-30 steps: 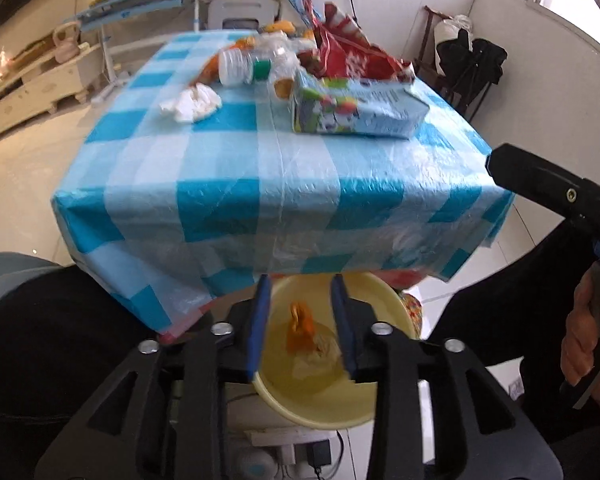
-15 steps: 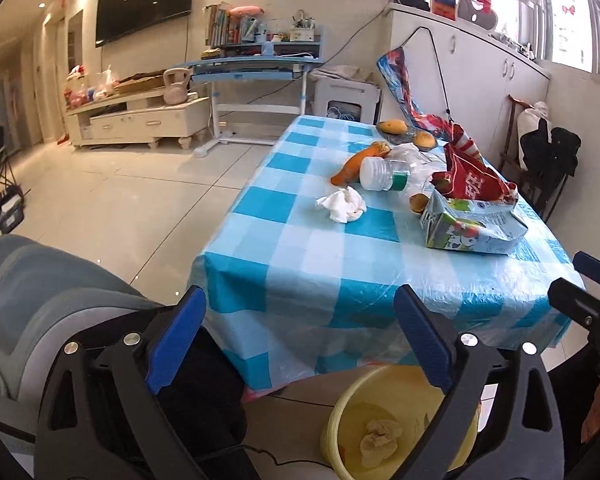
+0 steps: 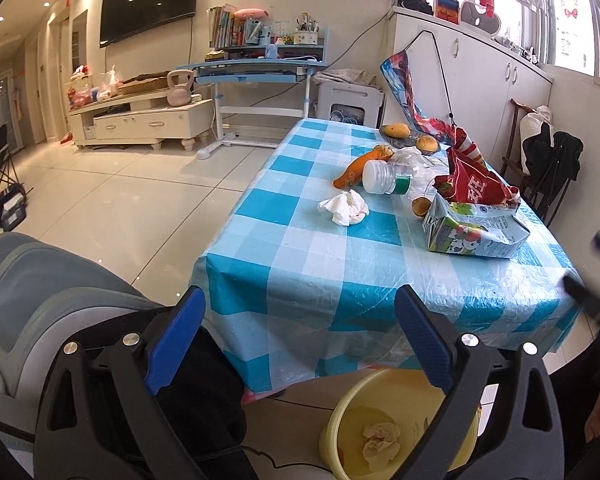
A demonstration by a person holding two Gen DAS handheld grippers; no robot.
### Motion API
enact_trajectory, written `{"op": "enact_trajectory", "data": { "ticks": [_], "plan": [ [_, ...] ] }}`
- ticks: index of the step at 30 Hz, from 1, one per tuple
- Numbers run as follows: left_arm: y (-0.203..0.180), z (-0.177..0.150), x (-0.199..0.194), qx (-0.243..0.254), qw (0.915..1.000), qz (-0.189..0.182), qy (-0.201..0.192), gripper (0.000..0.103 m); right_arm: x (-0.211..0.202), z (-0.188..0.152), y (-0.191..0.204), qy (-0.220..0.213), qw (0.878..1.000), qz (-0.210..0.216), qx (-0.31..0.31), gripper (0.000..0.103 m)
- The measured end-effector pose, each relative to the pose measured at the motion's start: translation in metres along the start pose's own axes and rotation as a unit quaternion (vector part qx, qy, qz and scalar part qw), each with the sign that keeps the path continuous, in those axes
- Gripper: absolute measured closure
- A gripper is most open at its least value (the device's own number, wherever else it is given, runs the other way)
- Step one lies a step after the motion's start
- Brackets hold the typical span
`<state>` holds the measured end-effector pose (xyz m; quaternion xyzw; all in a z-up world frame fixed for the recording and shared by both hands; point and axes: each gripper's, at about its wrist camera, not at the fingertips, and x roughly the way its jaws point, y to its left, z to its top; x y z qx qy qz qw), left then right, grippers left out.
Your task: Collect trash
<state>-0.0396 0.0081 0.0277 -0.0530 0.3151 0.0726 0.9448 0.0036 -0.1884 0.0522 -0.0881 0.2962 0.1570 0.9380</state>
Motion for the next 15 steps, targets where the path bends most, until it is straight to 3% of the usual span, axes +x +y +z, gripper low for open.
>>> {"op": "enact_trajectory", "data": {
  "ticks": [1,3,6,15],
  "plan": [
    [0.000,0.000,0.000,0.001,1.0000,0.000,0.000,0.011,0.008,-0.001,-0.002,0.022,0.999,0.020,0.015,0.007],
    [-0.001,0.000,0.000,0.002,1.0000,0.001,0.000,0.011,0.001,0.000,-0.001,0.000,0.999,0.035,0.016,0.007],
    [-0.002,0.000,0.001,0.005,1.0000,0.002,0.001,0.011,-0.005,0.002,0.006,-0.016,1.000,0.027,-0.003,0.007],
    [-0.002,-0.001,0.004,0.007,0.9999,0.003,0.008,0.010,0.002,-0.004,0.019,-0.004,0.999,0.041,-0.026,0.007]
  ]
}}
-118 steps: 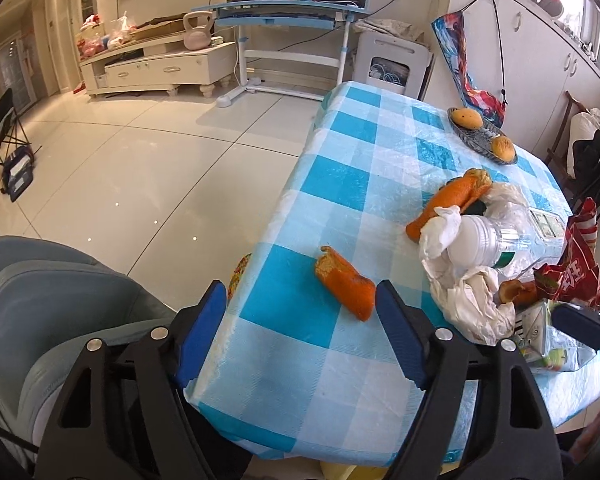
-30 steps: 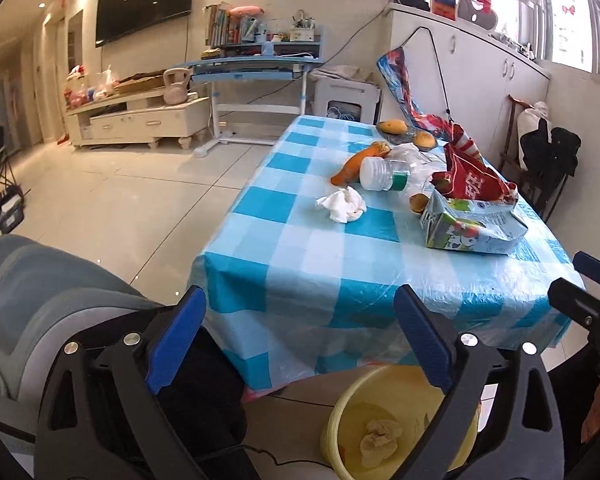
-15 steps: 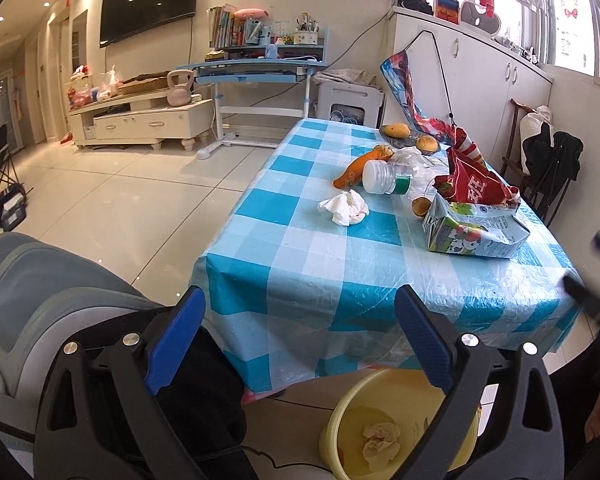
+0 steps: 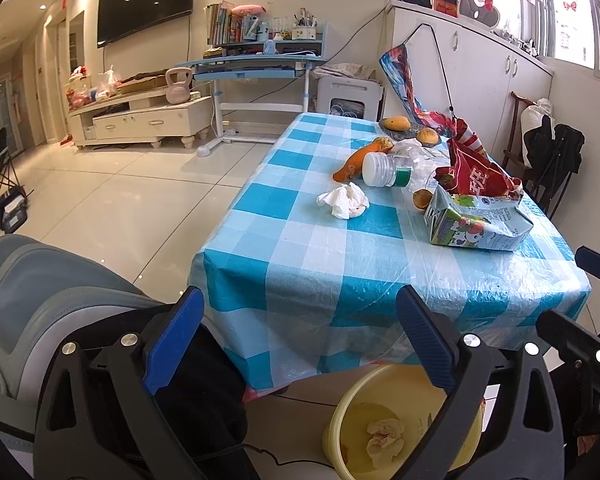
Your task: Collect trash
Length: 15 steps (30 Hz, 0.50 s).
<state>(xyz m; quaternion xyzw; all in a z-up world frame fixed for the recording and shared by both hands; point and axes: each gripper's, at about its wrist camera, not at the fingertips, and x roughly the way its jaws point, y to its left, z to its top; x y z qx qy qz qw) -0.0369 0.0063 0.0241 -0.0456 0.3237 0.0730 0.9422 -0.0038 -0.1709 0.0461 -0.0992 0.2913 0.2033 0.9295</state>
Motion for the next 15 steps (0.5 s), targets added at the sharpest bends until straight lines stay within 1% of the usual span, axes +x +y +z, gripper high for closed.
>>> {"op": "enact_trajectory", "data": {
  "ticks": [8,15],
  "plan": [
    [0.000,-0.001,0.002,0.000,1.0000,0.001,0.003,0.009,0.002,-0.002,0.013,0.006,0.999,0.003,-0.031,0.007],
    [-0.001,-0.001,0.003,0.001,1.0000,0.002,0.004,0.009,0.001,-0.002,0.014,0.005,0.999,0.004,-0.032,0.007]
  ]
}}
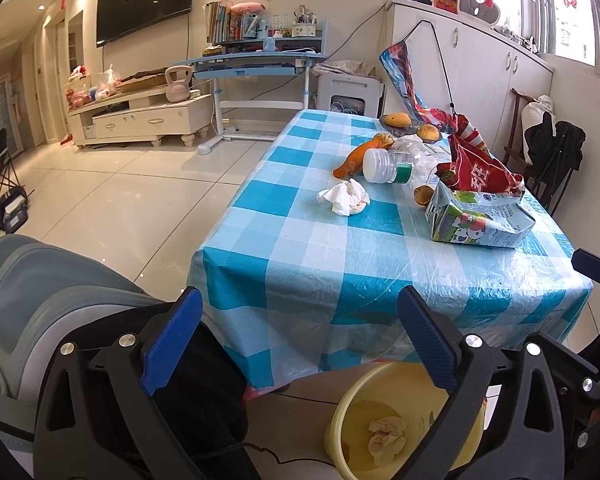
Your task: Collect trash
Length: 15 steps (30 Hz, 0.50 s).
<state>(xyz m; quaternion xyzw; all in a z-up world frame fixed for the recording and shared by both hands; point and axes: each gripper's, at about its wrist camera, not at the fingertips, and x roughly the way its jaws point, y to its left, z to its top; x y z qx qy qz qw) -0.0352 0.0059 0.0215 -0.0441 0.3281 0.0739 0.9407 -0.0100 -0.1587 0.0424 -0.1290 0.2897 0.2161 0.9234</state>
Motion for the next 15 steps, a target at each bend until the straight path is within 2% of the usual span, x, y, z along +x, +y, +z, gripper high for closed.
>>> {"op": "enact_trajectory", "data": {
  "ticks": [15],
  "plan": [
    [-0.0062,0.0007,0.0025,0.005,1.0000,0.001,-0.001,0.008,-0.0059,-0.0024,-0.0083,-0.002,1.000,0.011,0.024,0.007]
  ]
}}
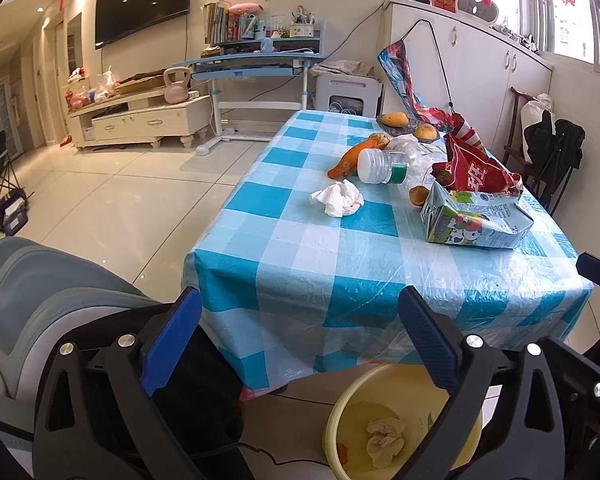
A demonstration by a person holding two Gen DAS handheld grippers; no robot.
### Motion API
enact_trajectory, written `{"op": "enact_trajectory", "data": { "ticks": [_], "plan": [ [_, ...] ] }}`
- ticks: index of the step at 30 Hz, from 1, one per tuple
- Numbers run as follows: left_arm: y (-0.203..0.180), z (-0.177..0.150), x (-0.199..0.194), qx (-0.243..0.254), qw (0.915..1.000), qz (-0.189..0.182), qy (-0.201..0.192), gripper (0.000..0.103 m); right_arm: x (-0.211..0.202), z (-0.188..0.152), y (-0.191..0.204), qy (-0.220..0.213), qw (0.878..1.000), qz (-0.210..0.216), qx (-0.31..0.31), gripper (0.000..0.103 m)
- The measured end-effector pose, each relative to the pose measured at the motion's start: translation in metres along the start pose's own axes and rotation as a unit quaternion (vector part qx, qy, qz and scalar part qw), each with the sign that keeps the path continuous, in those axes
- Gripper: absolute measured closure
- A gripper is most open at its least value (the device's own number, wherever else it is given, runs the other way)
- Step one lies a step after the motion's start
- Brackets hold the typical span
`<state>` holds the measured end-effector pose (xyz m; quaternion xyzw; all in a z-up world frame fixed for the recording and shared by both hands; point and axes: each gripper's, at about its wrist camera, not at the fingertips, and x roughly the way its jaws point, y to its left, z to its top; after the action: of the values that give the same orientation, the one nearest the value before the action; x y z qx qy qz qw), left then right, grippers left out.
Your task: Collect trash
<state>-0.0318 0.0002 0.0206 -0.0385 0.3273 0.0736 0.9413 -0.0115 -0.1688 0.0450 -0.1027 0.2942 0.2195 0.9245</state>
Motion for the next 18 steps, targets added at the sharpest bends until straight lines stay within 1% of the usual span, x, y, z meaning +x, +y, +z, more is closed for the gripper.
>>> {"op": "enact_trajectory", "data": {
  "ticks": [8,13,18],
  "plan": [
    [-0.004,-0.001,0.003,0.005,0.9999,0.009,-0.002,0.008,0.001,0.003,-0.019,-0.012,0.998,0.023,0.056,0.007],
    [-0.004,-0.002,0.003,0.003,0.9999,0.012,0.000,0.008,-0.001,0.003,-0.024,-0.018,0.997,0.023,0.066,0.007],
    [-0.002,-0.002,0.002,0.000,0.9999,0.011,0.000,0.008,-0.002,0.004,-0.022,-0.015,0.998,0.021,0.058,0.007]
  ]
}}
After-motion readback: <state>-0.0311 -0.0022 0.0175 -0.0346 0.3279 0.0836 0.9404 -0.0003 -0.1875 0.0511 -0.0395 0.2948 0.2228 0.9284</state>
